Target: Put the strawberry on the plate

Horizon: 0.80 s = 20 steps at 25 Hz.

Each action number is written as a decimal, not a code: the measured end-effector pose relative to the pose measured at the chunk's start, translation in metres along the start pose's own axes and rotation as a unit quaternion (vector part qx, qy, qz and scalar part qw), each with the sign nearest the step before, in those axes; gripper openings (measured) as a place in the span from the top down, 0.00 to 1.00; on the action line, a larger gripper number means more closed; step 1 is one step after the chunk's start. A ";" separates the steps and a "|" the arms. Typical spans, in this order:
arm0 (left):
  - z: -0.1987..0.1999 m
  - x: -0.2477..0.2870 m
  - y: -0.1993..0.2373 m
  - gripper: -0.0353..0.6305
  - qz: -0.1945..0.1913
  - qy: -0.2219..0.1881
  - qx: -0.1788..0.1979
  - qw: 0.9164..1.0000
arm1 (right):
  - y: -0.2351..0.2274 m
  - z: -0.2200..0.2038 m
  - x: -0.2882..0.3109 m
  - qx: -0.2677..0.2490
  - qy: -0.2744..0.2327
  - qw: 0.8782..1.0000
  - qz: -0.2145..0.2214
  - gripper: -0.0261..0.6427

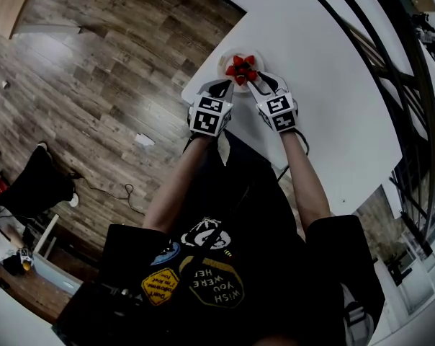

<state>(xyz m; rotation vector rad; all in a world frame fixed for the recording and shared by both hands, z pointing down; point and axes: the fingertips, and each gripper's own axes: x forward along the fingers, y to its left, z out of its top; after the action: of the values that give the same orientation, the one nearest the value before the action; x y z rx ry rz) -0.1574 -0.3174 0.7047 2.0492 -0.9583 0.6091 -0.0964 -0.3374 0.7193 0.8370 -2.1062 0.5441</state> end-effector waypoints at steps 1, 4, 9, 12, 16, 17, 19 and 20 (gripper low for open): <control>0.001 -0.002 -0.001 0.95 0.000 -0.001 0.002 1.000 | 0.001 0.000 -0.003 0.000 -0.002 1.000 -0.002 0.74; 0.003 -0.009 -0.008 0.95 0.001 -0.009 0.011 1.000 | 0.004 0.001 -0.018 0.000 -0.012 1.000 -0.012 0.77; 0.009 -0.029 -0.021 0.95 0.001 -0.029 0.030 0.999 | 0.007 0.007 -0.050 0.001 -0.040 0.998 -0.045 0.83; 0.012 -0.040 -0.029 0.95 -0.001 -0.038 0.037 0.999 | 0.010 0.006 -0.071 0.008 -0.053 0.996 -0.066 0.88; 0.025 -0.056 -0.049 0.95 -0.009 -0.060 0.046 0.997 | 0.016 0.005 -0.097 -0.003 -0.062 0.995 -0.081 0.92; 0.027 -0.060 -0.055 0.95 -0.011 -0.066 0.049 0.997 | 0.019 0.004 -0.104 -0.005 -0.064 0.994 -0.083 0.93; 0.032 -0.069 -0.069 0.95 -0.014 -0.075 0.057 0.995 | 0.021 0.003 -0.119 -0.002 -0.074 0.993 -0.091 0.95; 0.035 -0.073 -0.076 0.95 -0.015 -0.080 0.060 0.995 | 0.021 0.005 -0.127 0.002 -0.082 0.992 -0.095 0.95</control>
<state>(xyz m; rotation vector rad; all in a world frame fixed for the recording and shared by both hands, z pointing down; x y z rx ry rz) -0.1381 -0.2831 0.6010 2.2428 -1.0016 0.5037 -0.0542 -0.2775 0.6136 1.1033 -2.1430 0.3891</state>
